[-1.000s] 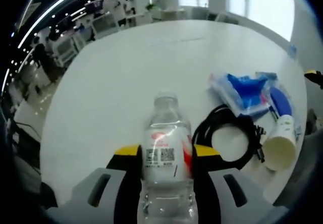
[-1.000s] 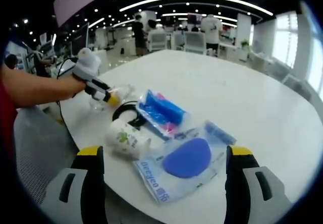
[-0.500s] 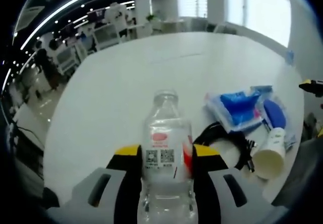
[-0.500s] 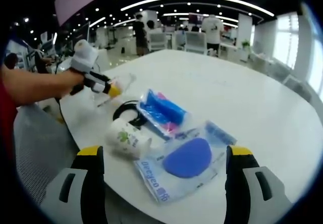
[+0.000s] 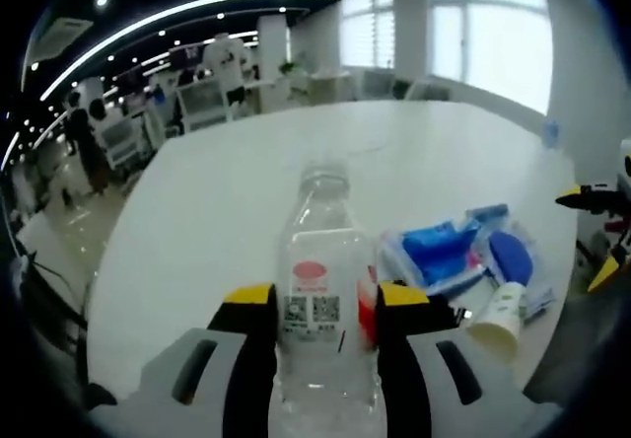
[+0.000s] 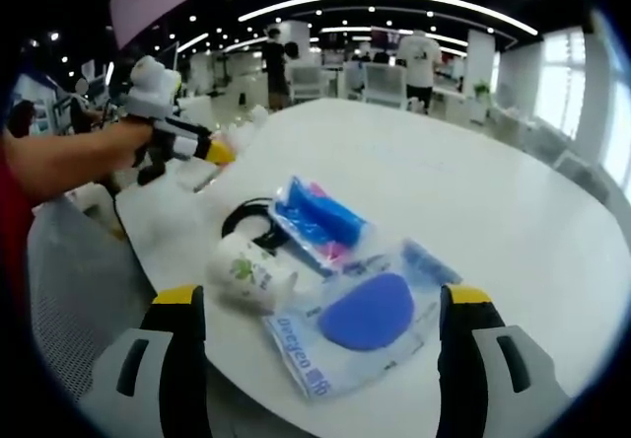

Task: Arrange the tabletop items into an orderly group along one side of the table until the central work area is clear of visible clutter.

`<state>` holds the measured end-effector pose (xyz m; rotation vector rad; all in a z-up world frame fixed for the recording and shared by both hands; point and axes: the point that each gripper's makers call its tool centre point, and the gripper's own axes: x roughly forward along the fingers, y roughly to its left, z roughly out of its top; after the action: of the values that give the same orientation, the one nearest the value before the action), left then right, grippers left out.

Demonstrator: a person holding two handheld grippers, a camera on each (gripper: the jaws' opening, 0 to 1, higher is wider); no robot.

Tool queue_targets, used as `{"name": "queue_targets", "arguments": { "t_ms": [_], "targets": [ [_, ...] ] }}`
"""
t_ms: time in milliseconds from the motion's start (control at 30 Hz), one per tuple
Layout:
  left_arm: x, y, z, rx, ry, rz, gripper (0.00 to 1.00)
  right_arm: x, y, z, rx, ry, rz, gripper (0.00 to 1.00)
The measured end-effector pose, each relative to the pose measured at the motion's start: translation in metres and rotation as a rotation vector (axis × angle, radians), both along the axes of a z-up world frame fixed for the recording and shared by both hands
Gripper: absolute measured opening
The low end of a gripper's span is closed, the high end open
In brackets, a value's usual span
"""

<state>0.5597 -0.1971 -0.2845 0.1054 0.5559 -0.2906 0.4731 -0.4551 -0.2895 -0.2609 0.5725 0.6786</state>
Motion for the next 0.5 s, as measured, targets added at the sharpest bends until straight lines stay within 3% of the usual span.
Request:
{"name": "queue_targets", "arguments": {
  "t_ms": [167, 500],
  "targets": [
    [-0.003, -0.003, 0.009, -0.017, -0.029, -0.019, 0.36, 0.002, 0.001, 0.002, -0.001, -0.006, 0.005, 0.98],
    [-0.008, -0.008, 0.023, -0.043, -0.067, -0.048, 0.36, 0.015, 0.015, 0.04, 0.13, -0.063, 0.065, 0.98]
  ]
}}
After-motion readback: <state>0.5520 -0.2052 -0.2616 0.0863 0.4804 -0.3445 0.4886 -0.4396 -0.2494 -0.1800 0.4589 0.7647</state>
